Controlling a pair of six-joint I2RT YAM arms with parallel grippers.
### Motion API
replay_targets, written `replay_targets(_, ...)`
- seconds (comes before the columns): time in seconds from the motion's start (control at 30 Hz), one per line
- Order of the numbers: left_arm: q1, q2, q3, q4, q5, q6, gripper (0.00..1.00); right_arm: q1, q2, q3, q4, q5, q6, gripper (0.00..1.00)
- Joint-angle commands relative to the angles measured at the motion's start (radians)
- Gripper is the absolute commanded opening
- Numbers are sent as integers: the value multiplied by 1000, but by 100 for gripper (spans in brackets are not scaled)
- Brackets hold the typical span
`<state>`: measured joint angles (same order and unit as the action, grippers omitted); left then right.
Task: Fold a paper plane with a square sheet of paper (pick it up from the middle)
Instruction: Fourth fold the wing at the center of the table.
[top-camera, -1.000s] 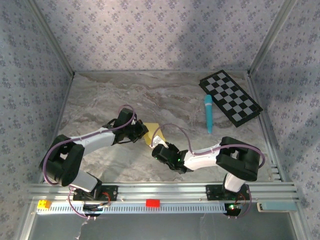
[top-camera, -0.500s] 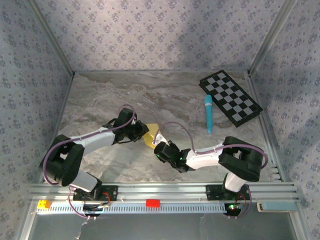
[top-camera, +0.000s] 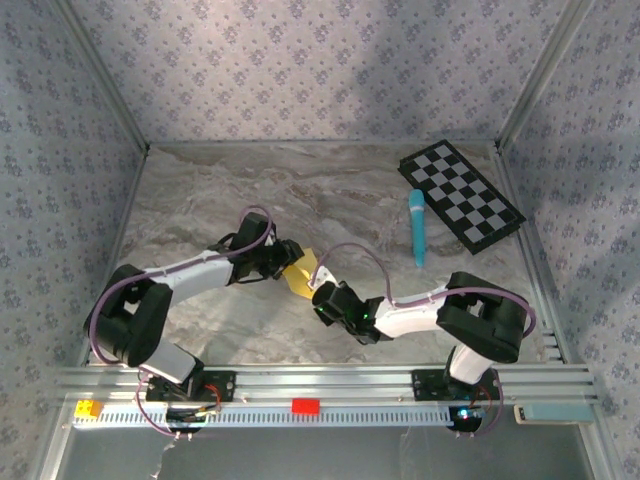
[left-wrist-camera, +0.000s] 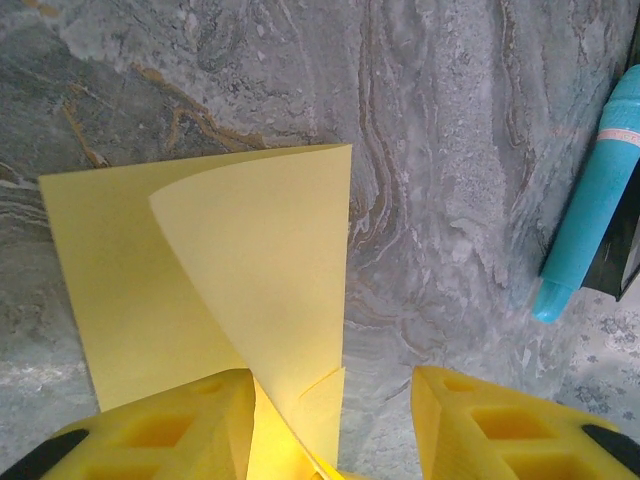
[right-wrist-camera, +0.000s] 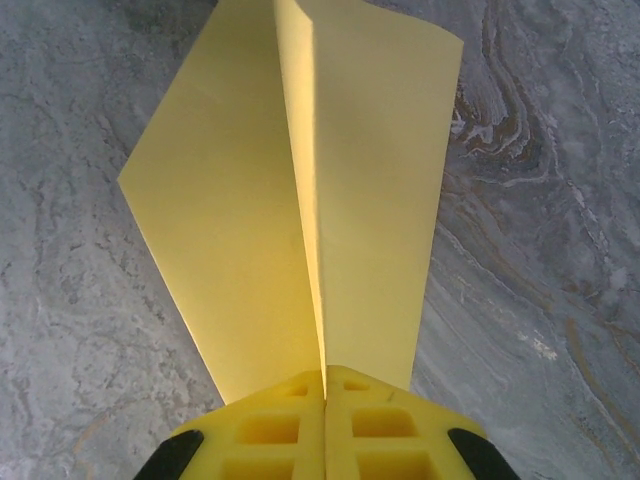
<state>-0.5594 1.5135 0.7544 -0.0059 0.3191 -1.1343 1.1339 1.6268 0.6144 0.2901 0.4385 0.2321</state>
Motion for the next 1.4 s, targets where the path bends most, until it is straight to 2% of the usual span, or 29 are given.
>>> replay_targets(0.0,-4,20,37,-39,14,13,45,-7,-20,-14,21,-12,30,7)
replay_targets(0.2,-1,31,52,-74,11,16,46,-13,-24,-24,34,-20,40,7)
replay_targets(0.43,-2,13,49,-84,-2,19,52,-25,-34,-33,49,-30,56,7)
replay_targets(0.6,1,29,51,-87,1,10,51,-31,-34,-45,74,-54,61,7)
replay_targets(0.73,6,44,66,-94,9,12,46,-33,-31,-46,75,-64,60,8)
replay_targets(0.87,11,53,86,-122,8,19,39,-36,-31,-45,68,-74,64,10)
replay_targets(0.93,13,54,89,-125,8,22,32,-37,-33,-46,63,-80,67,12)
replay_targets(1.37,19,52,99,-152,6,26,10,-43,-30,-47,55,-95,67,14)
